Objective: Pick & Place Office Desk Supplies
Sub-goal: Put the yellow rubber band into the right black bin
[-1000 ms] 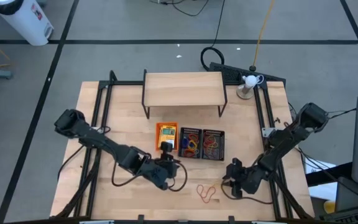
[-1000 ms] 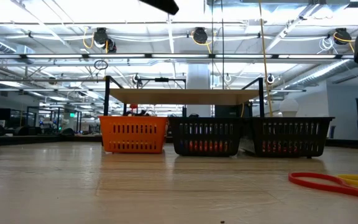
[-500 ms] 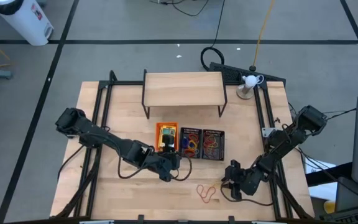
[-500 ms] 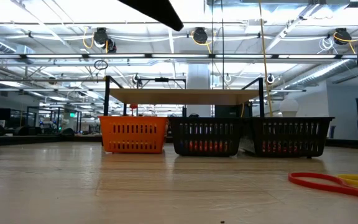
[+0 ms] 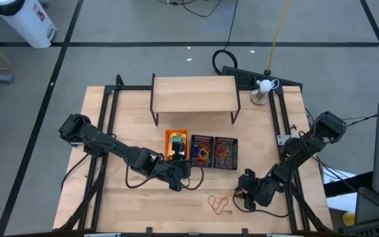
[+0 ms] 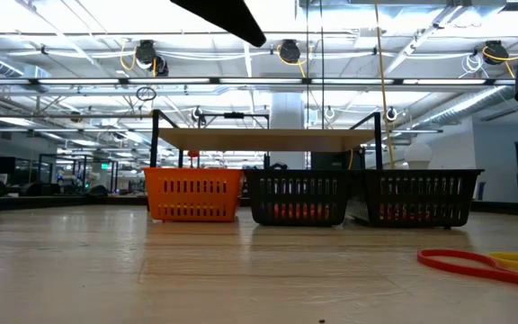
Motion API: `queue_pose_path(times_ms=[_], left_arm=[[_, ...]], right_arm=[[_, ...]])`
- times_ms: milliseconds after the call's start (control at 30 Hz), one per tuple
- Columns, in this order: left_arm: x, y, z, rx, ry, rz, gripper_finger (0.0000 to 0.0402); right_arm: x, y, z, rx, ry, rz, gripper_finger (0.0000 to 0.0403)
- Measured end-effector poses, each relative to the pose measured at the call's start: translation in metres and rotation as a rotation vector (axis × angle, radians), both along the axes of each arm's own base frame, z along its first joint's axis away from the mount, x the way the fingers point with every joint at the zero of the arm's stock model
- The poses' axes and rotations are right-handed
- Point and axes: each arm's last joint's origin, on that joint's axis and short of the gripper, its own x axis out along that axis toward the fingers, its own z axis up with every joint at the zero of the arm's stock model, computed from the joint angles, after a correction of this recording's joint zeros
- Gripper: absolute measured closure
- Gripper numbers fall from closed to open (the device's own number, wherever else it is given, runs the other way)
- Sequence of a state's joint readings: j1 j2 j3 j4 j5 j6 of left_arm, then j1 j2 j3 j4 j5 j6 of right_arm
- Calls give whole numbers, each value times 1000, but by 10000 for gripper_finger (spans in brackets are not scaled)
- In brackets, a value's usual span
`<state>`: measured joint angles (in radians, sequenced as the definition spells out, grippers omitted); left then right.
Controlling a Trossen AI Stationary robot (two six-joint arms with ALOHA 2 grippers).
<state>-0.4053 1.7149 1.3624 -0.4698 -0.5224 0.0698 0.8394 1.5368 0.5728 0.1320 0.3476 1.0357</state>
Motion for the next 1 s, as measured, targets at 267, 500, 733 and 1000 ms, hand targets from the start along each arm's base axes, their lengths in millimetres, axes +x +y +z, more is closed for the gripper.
queue_pose_path(times_ms=[267, 500, 733, 1000], left_arm=[[0, 0, 0, 2, 0, -2, 314], [0, 0, 0, 2, 1, -2, 314], [0, 0, 0, 1, 0, -2, 314], [0, 0, 0, 0, 0, 0, 314]], right_arm=[[0, 0, 0, 2, 3, 3, 277], [0, 0, 0, 19, 10, -16, 277], [1, 1, -4, 11, 14, -21, 277], [6, 6, -29, 30, 52, -62, 308]])
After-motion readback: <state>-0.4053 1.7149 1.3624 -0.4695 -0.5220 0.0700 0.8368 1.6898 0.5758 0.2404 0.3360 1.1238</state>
